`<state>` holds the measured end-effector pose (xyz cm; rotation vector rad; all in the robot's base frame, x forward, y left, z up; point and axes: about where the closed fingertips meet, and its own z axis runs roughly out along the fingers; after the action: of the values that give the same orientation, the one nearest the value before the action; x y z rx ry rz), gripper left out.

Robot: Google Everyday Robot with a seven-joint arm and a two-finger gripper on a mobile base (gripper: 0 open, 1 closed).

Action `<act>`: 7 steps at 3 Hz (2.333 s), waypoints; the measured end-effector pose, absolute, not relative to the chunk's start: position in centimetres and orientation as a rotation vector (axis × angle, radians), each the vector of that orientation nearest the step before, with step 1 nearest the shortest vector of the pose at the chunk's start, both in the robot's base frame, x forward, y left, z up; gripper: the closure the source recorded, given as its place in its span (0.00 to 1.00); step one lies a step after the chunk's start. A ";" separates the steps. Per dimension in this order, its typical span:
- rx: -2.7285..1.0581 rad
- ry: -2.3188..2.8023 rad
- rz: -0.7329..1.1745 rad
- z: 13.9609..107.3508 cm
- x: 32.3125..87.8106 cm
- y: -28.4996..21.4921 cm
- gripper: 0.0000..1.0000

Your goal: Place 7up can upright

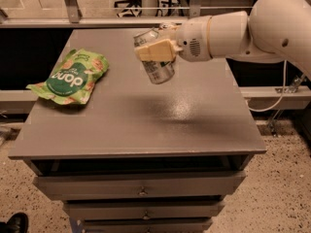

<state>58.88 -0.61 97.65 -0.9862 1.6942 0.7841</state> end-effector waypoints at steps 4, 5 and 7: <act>-0.952 1.335 0.808 94.5 57.0 -0.8 1.00; -0.961 1.322 0.829 92.8 56.9 -1.1 1.00; -0.895 1.299 0.872 90.7 56.8 -2.2 0.61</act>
Offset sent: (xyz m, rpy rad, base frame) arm -0.0212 -0.0074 -0.0178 0.3184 -0.2987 0.0103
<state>56.77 -2.16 90.73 -0.8953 1.2986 0.8717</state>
